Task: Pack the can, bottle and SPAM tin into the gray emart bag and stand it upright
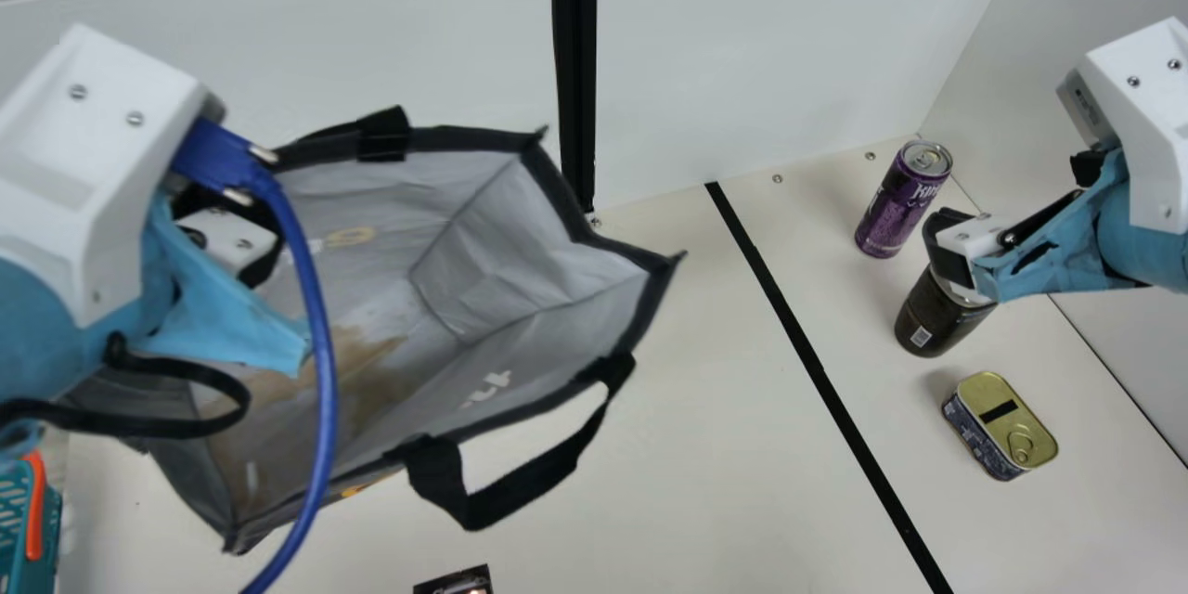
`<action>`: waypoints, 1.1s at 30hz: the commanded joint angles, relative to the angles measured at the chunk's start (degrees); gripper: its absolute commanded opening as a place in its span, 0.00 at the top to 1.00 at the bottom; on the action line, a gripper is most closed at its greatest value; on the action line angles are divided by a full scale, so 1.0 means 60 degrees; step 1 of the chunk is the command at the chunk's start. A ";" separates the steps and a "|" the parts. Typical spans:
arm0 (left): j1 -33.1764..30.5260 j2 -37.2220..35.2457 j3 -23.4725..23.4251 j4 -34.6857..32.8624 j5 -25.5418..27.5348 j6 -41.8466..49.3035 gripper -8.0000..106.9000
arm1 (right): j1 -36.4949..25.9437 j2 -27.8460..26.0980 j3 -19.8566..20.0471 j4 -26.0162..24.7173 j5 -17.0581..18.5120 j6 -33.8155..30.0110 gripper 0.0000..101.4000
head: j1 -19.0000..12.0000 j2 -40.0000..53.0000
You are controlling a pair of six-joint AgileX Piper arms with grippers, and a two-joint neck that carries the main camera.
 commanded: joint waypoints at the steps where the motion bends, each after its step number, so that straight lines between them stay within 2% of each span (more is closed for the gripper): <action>1: 0.0075 -0.0076 0.0066 0.0490 0.0001 -0.0330 1.00 | 0.0000 0.0000 0.0000 0.0000 0.0000 0.0000 0.06 | -0.0216 -0.0008; 13: -0.0187 -0.0593 0.0745 0.3343 0.0001 -0.1904 1.00 | 0.0000 0.0000 0.0000 0.0000 0.0000 0.0000 0.06 | -0.0216 -0.0008; 24: -0.1253 -0.1253 0.2809 0.5433 -0.0151 -0.3579 1.00 | 0.0000 0.0000 0.0000 0.0000 0.0000 0.0000 0.06 | -0.0216 -0.0008; 33: -0.1921 -0.1480 0.4407 0.6281 0.0001 -0.5223 1.00 | 0.0000 0.0000 0.0000 0.0000 0.0000 0.0000 0.06 | -0.0216 -0.0008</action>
